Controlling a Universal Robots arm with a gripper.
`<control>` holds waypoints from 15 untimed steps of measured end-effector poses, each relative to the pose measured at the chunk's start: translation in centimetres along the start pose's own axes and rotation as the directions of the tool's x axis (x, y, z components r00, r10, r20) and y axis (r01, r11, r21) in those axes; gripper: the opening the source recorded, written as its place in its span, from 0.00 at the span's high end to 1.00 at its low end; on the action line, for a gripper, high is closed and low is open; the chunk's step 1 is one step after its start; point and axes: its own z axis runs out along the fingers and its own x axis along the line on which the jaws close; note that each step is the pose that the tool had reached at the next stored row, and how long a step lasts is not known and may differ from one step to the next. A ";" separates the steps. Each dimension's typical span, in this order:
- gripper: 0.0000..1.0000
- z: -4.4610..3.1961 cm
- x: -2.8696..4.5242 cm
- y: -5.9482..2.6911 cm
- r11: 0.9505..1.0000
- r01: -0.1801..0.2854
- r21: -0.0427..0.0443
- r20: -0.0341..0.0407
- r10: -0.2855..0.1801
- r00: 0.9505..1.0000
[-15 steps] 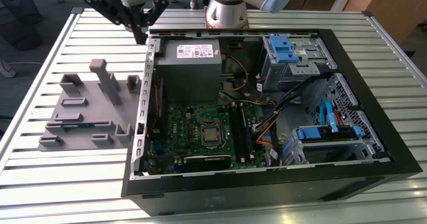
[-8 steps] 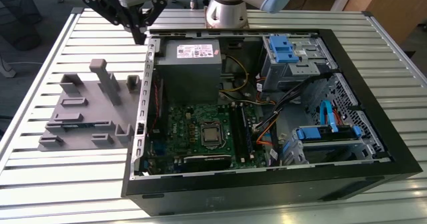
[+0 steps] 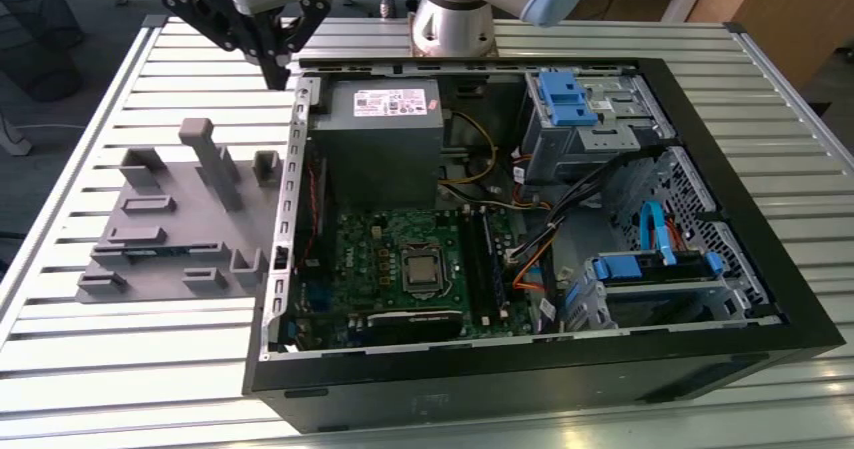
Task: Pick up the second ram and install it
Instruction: 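Reach for the second ram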
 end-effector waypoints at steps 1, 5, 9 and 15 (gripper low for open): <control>0.89 0.00 0.04 0.00 1.000 0.000 0.000 0.000 0.000 1.000; 0.89 0.02 0.21 -0.02 1.000 0.000 0.000 0.000 0.000 1.000; 0.89 0.03 0.43 -0.03 1.000 0.000 0.000 0.000 0.000 1.000; 0.89 0.04 0.92 -0.07 1.000 0.000 0.000 0.000 0.000 1.000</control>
